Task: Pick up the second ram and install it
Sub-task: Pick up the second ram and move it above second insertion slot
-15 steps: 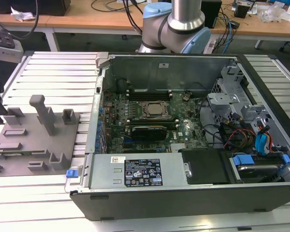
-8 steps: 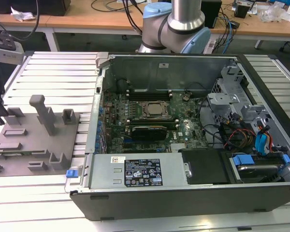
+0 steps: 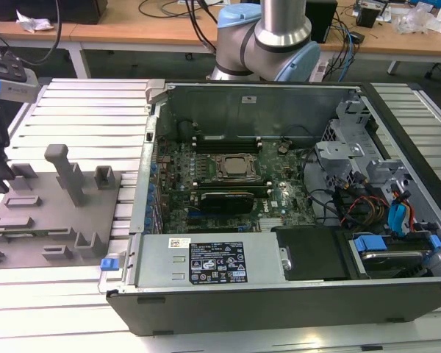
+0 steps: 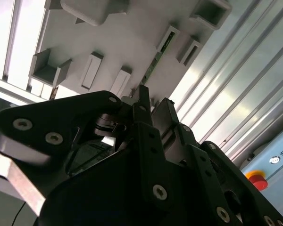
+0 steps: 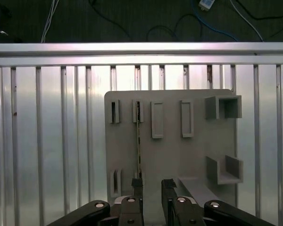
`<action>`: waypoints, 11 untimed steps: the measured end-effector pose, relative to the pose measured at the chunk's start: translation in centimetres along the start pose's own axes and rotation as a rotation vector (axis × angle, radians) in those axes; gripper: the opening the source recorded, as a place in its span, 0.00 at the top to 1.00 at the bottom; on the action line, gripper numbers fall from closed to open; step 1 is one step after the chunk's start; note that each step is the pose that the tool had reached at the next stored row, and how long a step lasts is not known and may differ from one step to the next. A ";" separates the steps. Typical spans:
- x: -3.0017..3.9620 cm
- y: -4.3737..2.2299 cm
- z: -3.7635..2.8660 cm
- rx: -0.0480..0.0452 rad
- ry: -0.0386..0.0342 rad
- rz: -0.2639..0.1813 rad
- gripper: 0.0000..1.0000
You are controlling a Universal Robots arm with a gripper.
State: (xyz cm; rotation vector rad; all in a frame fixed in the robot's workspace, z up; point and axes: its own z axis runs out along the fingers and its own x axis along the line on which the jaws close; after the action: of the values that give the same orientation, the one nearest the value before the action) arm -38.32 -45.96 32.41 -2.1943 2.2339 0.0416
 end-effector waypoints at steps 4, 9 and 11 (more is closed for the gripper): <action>0.01 0.00 0.34 0.0001 -0.0001 0.000 0.70; 0.02 -0.01 0.68 0.0000 0.0000 0.000 0.70; 0.02 -0.01 0.80 0.0000 0.0000 0.000 0.70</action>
State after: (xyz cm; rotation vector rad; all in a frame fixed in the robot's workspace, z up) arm -38.32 -45.96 31.61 -2.1942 2.2339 0.0416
